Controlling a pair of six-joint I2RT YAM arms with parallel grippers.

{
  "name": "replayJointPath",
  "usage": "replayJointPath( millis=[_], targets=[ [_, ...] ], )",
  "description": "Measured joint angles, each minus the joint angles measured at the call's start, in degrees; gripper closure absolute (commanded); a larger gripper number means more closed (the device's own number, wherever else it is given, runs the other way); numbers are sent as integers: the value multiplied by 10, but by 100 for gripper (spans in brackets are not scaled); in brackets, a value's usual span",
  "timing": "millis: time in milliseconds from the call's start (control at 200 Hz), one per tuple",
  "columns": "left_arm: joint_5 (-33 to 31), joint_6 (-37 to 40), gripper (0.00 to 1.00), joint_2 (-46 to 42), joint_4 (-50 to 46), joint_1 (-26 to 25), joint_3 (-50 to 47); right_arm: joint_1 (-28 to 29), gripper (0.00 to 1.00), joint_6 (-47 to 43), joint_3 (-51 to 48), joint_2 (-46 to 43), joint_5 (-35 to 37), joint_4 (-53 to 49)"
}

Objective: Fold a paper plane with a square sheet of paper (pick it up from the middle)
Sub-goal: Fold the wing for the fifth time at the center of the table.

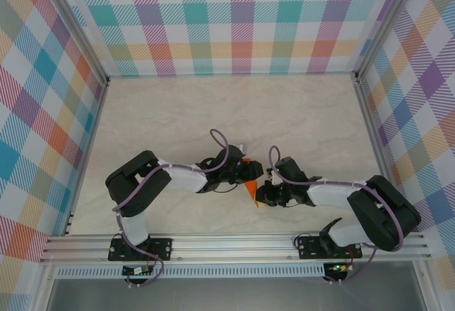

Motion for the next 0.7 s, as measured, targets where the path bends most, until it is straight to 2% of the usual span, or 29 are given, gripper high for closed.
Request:
replayJointPath(
  millis=[175, 345, 700],
  targets=[
    [-15, -12, 57, 15, -5, 0, -2, 0, 93, 7, -1, -5, 2, -1],
    [-32, -24, 63, 17, -7, -3, -3, 0, 90, 8, -10, -45, 6, -21],
    [-35, -32, 63, 22, 0, -3, -2, 10, 90, 6, -5, -29, -5, -33]
  ],
)
